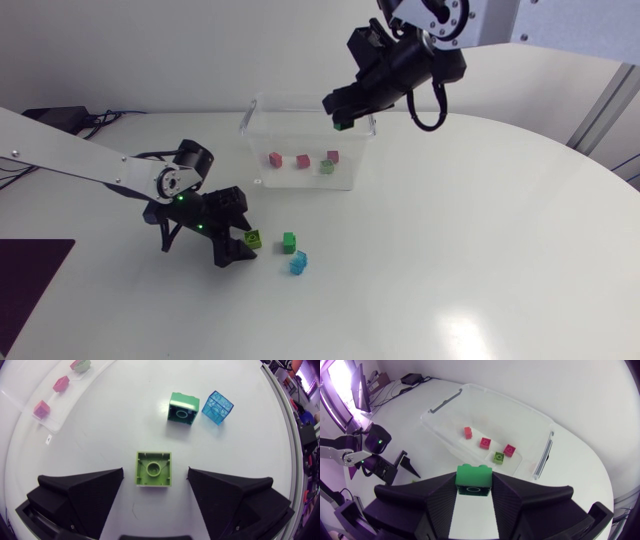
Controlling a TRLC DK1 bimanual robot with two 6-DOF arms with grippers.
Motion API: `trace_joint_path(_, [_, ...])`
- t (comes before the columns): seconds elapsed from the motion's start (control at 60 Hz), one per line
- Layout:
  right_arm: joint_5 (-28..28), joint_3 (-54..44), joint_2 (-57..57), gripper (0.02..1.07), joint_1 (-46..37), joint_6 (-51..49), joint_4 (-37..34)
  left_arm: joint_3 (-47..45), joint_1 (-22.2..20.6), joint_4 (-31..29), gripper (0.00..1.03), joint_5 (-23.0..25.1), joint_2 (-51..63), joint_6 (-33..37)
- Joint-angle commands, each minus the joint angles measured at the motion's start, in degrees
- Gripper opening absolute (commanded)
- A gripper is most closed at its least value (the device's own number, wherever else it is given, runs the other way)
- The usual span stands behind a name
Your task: Place the duplo bricks in the container
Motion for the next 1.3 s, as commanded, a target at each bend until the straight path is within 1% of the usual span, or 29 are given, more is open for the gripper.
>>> trace_joint_path(0.0, [-0.3,3.41,4.15,0.29,-0.82,-0.49,-0.68,1.63,-0.6,-0.26,0.58,0.58,1.66,1.83])
trace_joint_path(0.05, [-0.3,5.26,5.91,0.29,-1.35,-0.49,-0.68,1.63,-0.69,-0.26,0.41,0.58,1.66,1.83])
trace_joint_path(0.067, [-0.3,5.88,6.52,0.29,-1.61,-0.49,-0.68,1.54,-0.78,-0.26,0.31,0.58,1.66,1.83])
trace_joint_path(0.1, [-0.3,7.11,8.02,0.29,-2.05,-0.49,-0.68,1.46,-0.95,-0.35,0.22,0.58,1.57,1.83])
trace_joint_path(0.25, [-0.48,13.61,13.64,0.29,-3.28,-0.32,-0.94,0.05,-1.39,-1.14,0.21,0.58,-0.01,1.83])
trace_joint_path(0.383, [-0.56,19.59,17.95,0.29,-3.9,-0.05,-2.52,-1.71,-0.43,-1.58,0.21,0.67,-3.52,1.83])
trace_joint_path(0.533, [-0.56,22.05,20.23,0.29,-4.07,0.21,-3.05,-3.91,0.19,-1.84,0.21,1.73,-7.48,1.74])
trace_joint_path(0.783, [-0.56,24.95,23.4,0.3,-5.04,0.47,-3.14,-4.61,0.45,-5.45,0.21,3.4,-15.65,1.39])
trace_joint_path(0.817, [-0.56,25.48,23.92,0.38,-5.3,0.47,-3.31,-4.35,0.37,-6.06,0.21,3.57,-17.32,1.13])
trace_joint_path(0.867, [-0.56,26.62,24.98,0.61,-5.57,0.39,-4.02,-3.64,0.28,-7.21,0.21,4.19,-19.52,0.51])
trace_joint_path(0.9, [-0.56,26.97,25.24,0.72,-5.74,0.39,-4.28,-2.94,0.19,-7.82,0.21,4.45,-20.66,0.16])
trace_joint_path(0.933, [-0.56,27.06,25.33,0.8,-5.92,0.39,-4.28,-1.8,0.19,-8.35,0.21,4.89,-21.63,-0.72])
trace_joint_path(0.967, [-0.56,27.15,25.33,0.86,-6.0,0.39,-4.28,-0.48,0.28,-8.88,0.21,5.24,-22.33,-1.25])
trace_joint_path(1.017, [-0.56,27.15,24.98,0.89,-6.18,0.39,-4.46,1.81,0.37,-9.23,0.21,5.86,-22.6,-2.74])
trace_joint_path(1.067, [-0.56,26.79,24.19,0.91,-6.27,0.3,-4.72,4.44,0.54,-9.32,0.21,6.21,-22.6,-4.32])
trace_joint_path(1.183, [-0.56,24.86,21.38,0.91,-6.36,-0.23,-4.63,9.19,0.8,-8.96,0.21,6.74,-21.28,-7.22])
trace_joint_path(1.283, [-0.56,18.71,16.01,0.91,-5.74,-1.9,-3.58,14.73,0.8,-6.77,0.21,6.74,-18.64,-11.97])
